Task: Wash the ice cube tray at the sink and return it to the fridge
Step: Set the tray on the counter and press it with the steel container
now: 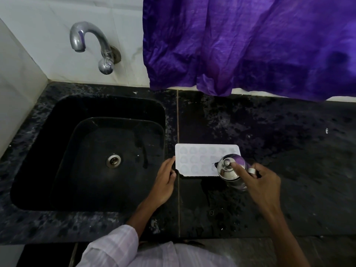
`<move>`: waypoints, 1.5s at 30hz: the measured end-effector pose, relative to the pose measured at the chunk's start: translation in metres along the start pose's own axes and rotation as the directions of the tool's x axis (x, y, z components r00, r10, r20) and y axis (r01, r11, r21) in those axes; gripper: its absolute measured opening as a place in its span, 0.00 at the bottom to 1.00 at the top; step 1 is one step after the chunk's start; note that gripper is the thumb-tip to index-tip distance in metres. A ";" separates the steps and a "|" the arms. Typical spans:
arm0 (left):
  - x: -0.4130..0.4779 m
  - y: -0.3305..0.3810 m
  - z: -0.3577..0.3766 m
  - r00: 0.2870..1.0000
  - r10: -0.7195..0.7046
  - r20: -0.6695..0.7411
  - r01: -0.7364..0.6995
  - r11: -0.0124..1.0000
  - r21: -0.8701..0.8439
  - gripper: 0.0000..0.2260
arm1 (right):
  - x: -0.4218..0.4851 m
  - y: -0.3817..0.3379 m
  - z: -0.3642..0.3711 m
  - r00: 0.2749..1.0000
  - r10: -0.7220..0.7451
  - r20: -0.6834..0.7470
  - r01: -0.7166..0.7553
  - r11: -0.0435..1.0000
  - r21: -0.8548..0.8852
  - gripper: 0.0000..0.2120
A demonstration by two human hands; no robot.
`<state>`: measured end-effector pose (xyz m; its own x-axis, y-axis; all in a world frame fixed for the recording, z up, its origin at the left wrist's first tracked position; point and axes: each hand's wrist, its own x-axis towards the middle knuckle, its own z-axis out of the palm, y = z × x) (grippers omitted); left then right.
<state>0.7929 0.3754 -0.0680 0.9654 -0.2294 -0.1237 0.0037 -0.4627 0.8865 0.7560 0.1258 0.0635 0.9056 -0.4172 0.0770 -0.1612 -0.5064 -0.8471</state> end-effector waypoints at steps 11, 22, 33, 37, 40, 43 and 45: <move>0.001 -0.001 0.001 1.000 0.025 -0.016 -0.025 1.000 0.002 0.22 | 0.006 0.023 -0.013 0.999 -0.029 -0.040 0.024 0.991 -0.128 0.29; 0.000 -0.004 0.004 0.999 0.033 -0.041 -0.032 0.999 0.025 0.22 | 0.009 0.033 -0.023 0.997 -0.017 -0.076 0.006 0.989 -0.147 0.28; 0.003 -0.009 0.007 0.997 0.027 -0.069 -0.028 1.000 -0.005 0.22 | 0.014 0.042 -0.035 0.995 0.008 -0.097 -0.023 0.987 -0.157 0.29; 0.001 -0.007 0.008 0.997 0.031 -0.073 -0.032 0.999 -0.010 0.22 | 0.015 0.045 -0.040 0.993 0.019 -0.116 -0.040 0.982 -0.182 0.29; 0.002 -0.009 0.009 0.997 0.010 -0.077 -0.010 1.000 0.001 0.22 | 0.016 0.047 -0.044 0.992 0.024 -0.124 -0.045 0.984 -0.173 0.29; 0.002 -0.010 0.010 0.997 0.007 -0.083 -0.007 1.000 0.002 0.22 | 0.016 0.049 -0.048 0.992 0.031 -0.124 -0.050 0.988 -0.149 0.29; 0.002 -0.010 0.011 0.996 0.013 -0.083 -0.013 1.000 0.002 0.22 | 0.016 0.050 -0.051 0.991 0.038 -0.130 -0.058 0.987 -0.148 0.28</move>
<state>0.7917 0.3707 -0.0822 0.9837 -0.1636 -0.0744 -0.0096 -0.4609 0.8874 0.7429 0.0552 0.0490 0.8402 -0.5306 0.1119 -0.2696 -0.5878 -0.7628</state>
